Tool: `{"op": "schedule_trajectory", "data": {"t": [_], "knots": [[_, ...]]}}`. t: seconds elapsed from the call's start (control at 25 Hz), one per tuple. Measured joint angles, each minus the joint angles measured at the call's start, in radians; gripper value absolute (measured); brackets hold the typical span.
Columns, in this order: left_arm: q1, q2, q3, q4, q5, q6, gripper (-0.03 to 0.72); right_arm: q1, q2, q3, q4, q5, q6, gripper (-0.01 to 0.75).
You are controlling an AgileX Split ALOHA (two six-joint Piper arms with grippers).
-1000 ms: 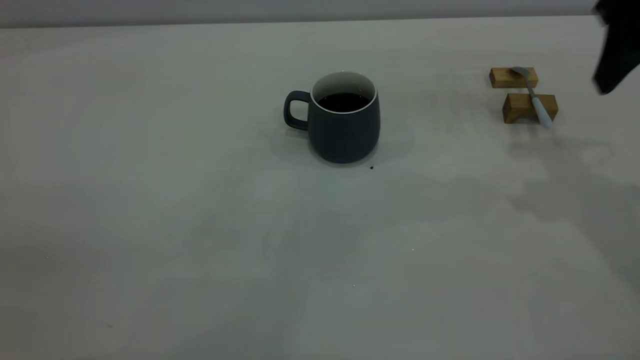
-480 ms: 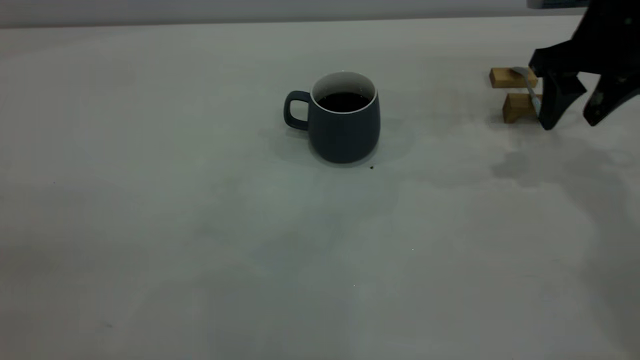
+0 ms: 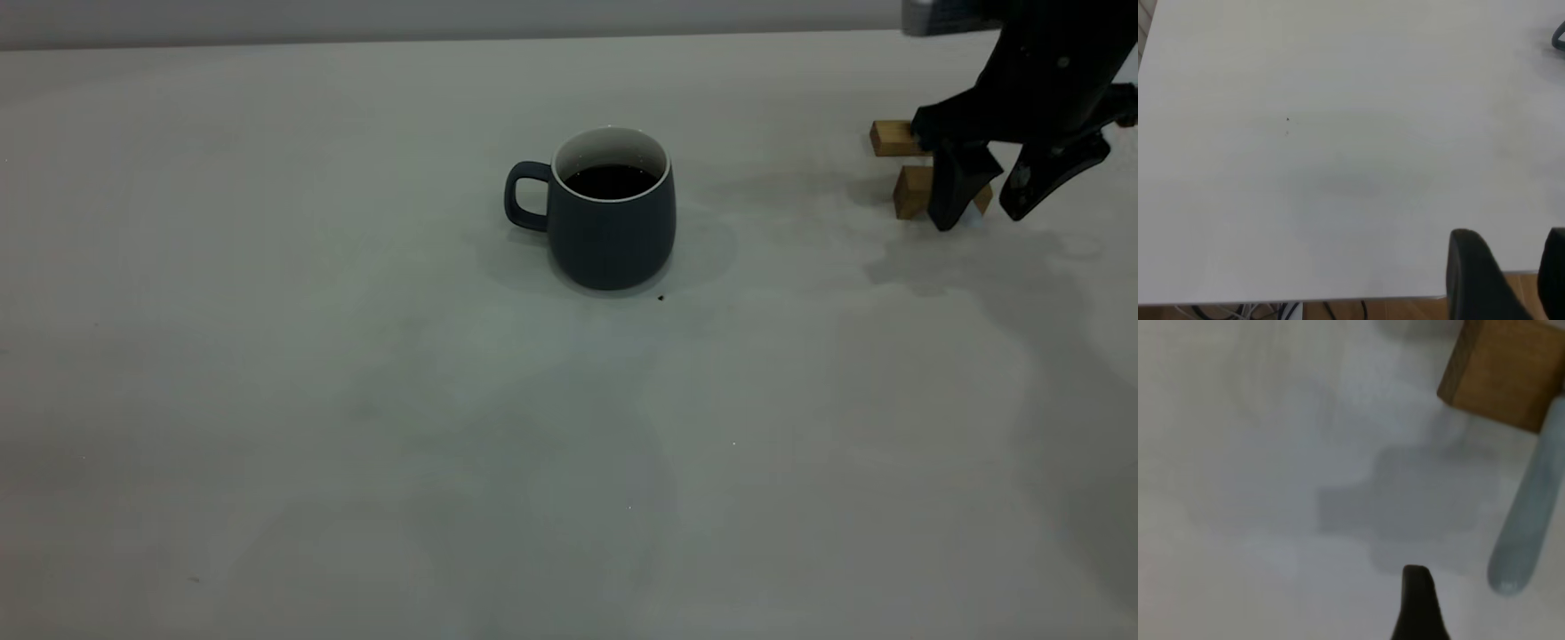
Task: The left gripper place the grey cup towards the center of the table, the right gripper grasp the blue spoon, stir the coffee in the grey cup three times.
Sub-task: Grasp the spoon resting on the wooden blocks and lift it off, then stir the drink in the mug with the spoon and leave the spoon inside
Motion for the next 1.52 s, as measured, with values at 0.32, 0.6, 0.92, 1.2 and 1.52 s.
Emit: {"op": "schedule_trajectory", "data": {"t": [0.32,0.6,0.92,1.2,1.52], "knots": [[0.0,0.0,0.0,0.0,0.0,0.001,0.312,-0.001,0.06,-0.066,-0.032,0.0,0.002,0.593],[0.0,0.0,0.0,0.0,0.0,0.001,0.312,-0.011,0.076,-0.069,-0.05,-0.014,0.018,0.53],[0.0,0.0,0.0,0.0,0.0,0.001,0.312,-0.011,0.076,-0.069,-0.046,-0.017,0.035,0.136],[0.0,0.0,0.0,0.0,0.0,0.001,0.312,-0.008,-0.069,-0.069,0.145,0.093,0.035,0.137],[0.0,0.0,0.0,0.0,0.0,0.001,0.312,-0.002,-0.233,-0.069,0.639,0.388,0.037,0.137]]}}
